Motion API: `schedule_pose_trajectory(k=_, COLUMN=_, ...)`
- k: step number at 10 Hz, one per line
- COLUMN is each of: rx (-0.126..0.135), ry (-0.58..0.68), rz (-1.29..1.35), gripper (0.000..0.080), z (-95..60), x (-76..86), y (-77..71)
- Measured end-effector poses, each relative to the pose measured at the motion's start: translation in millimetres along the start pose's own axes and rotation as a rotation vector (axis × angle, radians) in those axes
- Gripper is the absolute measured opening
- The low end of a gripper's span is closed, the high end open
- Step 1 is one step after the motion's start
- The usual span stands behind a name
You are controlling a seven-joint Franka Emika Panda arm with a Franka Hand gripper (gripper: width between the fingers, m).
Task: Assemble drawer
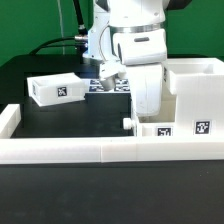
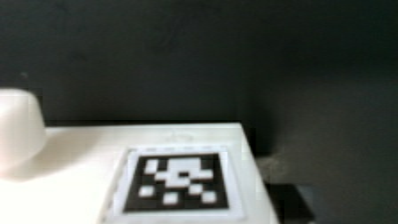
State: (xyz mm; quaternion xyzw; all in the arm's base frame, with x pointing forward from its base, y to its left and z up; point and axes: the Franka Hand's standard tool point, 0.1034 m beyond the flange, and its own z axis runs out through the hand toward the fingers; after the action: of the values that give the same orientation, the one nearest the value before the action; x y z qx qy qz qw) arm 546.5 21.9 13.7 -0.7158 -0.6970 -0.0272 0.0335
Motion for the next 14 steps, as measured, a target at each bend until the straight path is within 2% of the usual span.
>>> schedule_pose_trajectory(k=1, rx=-0.006, ry=0.0, rz=0.007, gripper=0.0329, z=-3.7, x=4.0, y=1.8)
schedule_pose_trajectory(k=2, rx=-0.01, ry=-0.002, rz=0.011, gripper=0.0464, z=-10.9, x=8.0, y=4.1)
schedule_pose_trajectory(k=3, rx=-0.009, ry=-0.006, rz=0.013, gripper=0.0464, z=-17.1, x=8.6, y=4.7)
schedule_pose_trajectory(k=4, rx=-0.003, ry=-0.012, rz=0.024, gripper=0.0609, z=-25.2, x=8.5, y=5.1)
schedule_pose_trajectory(k=6, rx=-0.006, ry=-0.023, rz=0.025, gripper=0.0637, z=-43.9, x=7.2, y=8.9)
schedule_pose_trajectory(k=8, rx=-0.018, ry=-0.032, rz=0.014, gripper=0.0647, z=-60.4, x=-6.5, y=16.6)
schedule_pose_trajectory(k=11, rx=-0.022, ry=-0.031, rz=-0.004, gripper=0.0649, z=-60.3, x=-37.9, y=20.6)
schedule_pose_trajectory(k=14, rx=-0.015, ry=-0.019, rz=-0.009, gripper=0.0649, z=-44.0, x=-59.7, y=24.1)
